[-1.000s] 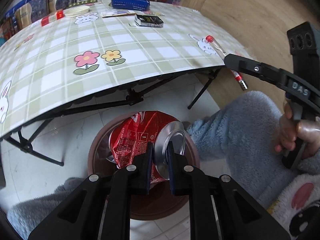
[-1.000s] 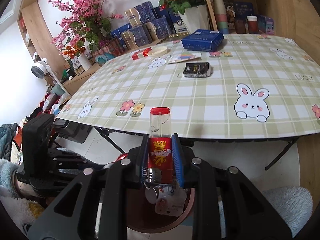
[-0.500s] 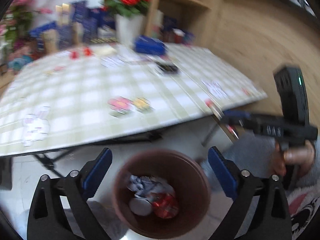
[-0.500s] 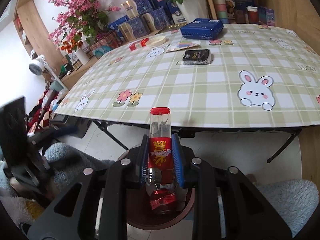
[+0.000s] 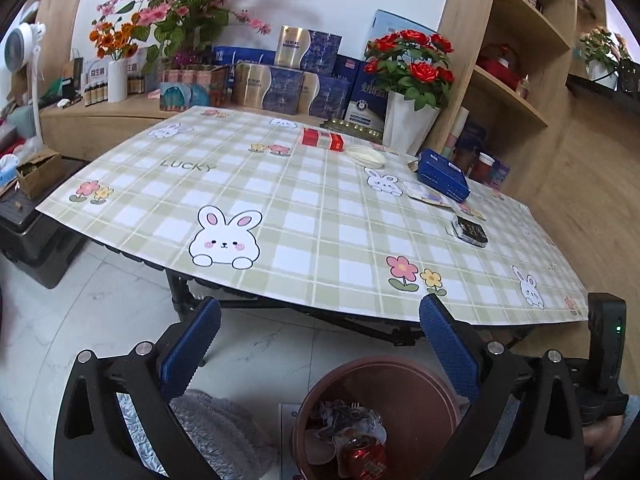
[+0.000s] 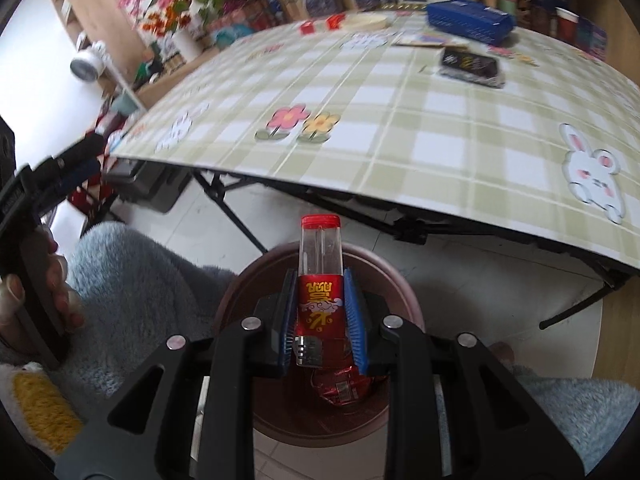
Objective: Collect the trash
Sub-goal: 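Open the right gripper to drop the toothpick tube into the bin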
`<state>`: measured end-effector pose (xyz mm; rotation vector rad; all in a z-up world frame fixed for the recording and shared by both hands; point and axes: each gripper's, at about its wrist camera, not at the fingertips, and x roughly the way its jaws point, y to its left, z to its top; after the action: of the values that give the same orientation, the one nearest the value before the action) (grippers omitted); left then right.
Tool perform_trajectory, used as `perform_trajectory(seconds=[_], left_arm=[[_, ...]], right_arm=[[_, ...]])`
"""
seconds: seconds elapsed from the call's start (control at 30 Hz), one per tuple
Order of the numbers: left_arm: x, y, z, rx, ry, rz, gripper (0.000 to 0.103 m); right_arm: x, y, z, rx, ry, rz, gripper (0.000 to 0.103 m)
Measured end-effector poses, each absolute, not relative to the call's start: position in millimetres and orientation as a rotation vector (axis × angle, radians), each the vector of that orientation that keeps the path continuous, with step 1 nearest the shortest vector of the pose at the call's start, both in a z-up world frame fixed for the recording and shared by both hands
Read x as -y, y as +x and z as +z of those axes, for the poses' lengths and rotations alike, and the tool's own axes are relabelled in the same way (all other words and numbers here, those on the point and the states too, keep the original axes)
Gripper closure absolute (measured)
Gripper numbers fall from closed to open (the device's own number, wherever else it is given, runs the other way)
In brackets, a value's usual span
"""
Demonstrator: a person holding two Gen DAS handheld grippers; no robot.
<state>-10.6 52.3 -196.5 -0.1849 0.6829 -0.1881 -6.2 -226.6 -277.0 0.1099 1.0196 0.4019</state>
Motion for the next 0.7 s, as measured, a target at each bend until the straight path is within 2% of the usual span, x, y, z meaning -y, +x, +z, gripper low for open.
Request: perform_trajectory(seconds=[0.47,0.57,0.6,0.63,0.7], left_arm=[[-42.7,-2.3,-211.6,-0.755,-0.156,-0.215,0.006],[-39.9,-3.4,-211.6,-0.753,-0.142,-0.220,0.006],[-39.5,-3.2,-211.8,-0.755,-0.141,-0.219,0.006],[-39.6,-2.8,-212.2,-0.758,-0.142,-0.218,0.006],[-41.1,-1.6,-213.3,-0.764,-0.148,-0.213,0.006]], right_arm=[[198.0,4.9,-289.6,-0.997,0.028,0.453,0.076],[196.8,4.9,-281.3,-0.956,0.066,0.480,0.065],[197.3,4.5,-278.3,-0.943,0.076,0.484,0.051],[198.1,3.1,-273.9,-0.921,0.083,0.483,0.043],[200.5,0.4,-266.5,-0.893,0.089,0.480,0.041]])
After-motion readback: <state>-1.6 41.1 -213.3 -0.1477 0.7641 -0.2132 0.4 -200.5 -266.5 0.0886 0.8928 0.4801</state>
